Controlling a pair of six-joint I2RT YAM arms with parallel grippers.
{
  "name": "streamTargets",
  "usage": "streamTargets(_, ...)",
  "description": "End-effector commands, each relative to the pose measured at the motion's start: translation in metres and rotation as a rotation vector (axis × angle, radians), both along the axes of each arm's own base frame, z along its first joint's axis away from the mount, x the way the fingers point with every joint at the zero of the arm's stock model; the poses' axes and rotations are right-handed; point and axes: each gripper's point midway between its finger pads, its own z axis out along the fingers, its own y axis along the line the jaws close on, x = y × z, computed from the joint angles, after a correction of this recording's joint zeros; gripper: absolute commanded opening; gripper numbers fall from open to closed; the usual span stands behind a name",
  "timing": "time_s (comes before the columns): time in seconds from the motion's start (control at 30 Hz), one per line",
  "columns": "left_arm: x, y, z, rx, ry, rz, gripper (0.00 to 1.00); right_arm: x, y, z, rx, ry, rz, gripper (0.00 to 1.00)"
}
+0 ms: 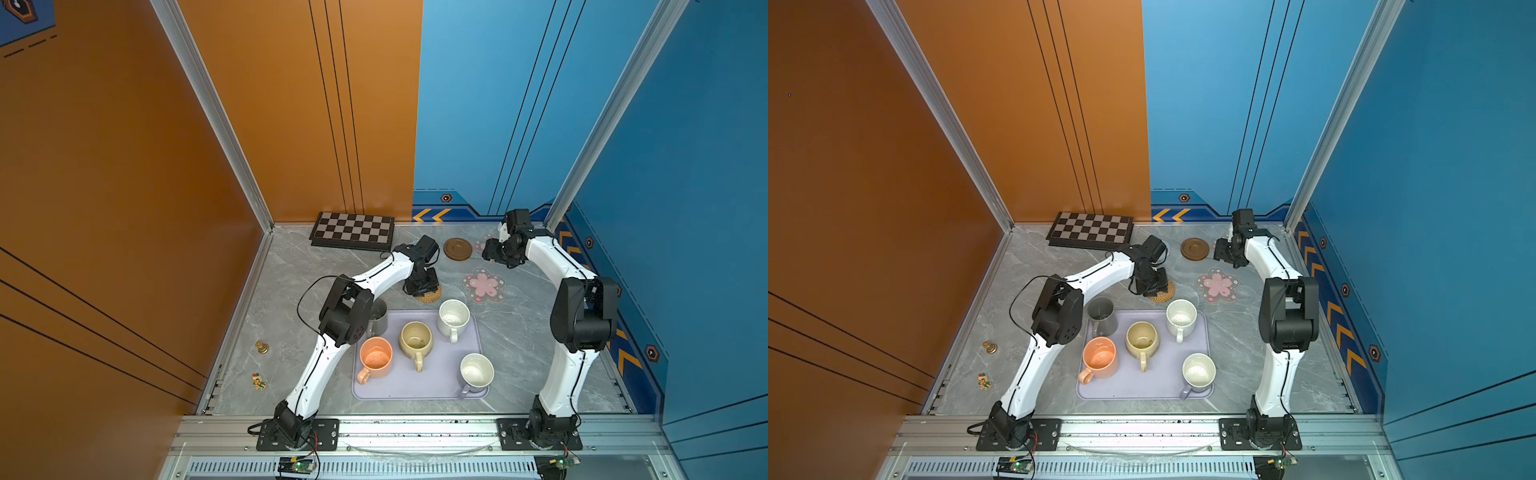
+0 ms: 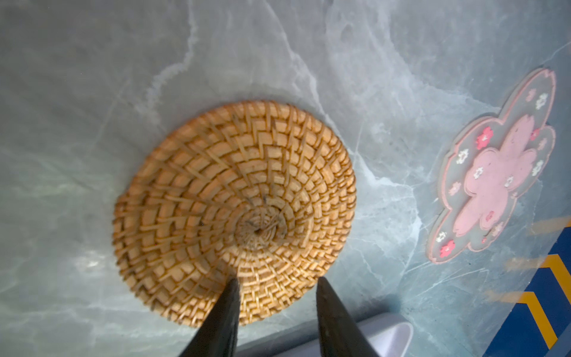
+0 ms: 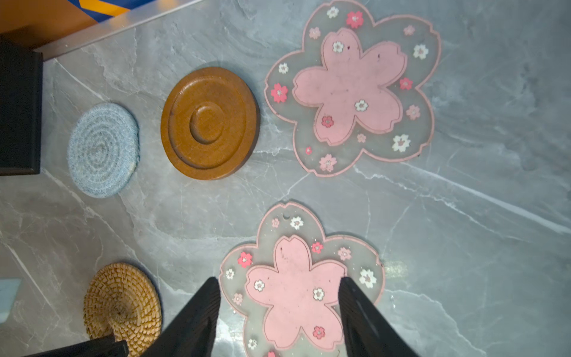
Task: Place cups on coasters
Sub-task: Move the coaster to the top-center of the table.
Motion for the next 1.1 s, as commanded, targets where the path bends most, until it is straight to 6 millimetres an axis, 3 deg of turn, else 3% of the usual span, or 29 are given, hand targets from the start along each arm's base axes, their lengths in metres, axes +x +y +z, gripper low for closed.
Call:
streamTargets(0.0, -0.003, -0.001, -0.012, 0.019, 0.034, -0.009, 0.42, -0.015, -0.004, 0.007, 0.015, 0.003, -0.024, 0.64)
streamTargets(0.33, 0.019, 0.005, -0.010, 0.022, -0.006, 0.030, 0.43, -0.047, -0.006, 0.008, 0.014, 0.005, -0.027, 0.64)
streamTargets(0.73, 0.029, -0.011, -0.006, -0.013, -0.027, 0.027, 0.43, -0.061, -0.005, 0.015, 0.021, -0.004, -0.023, 0.64)
streamTargets(1.07, 0.022, -0.011, 0.026, -0.051, -0.051, 0.002, 0.44, -0.064, -0.002, 0.016, 0.025, -0.009, -0.018, 0.64)
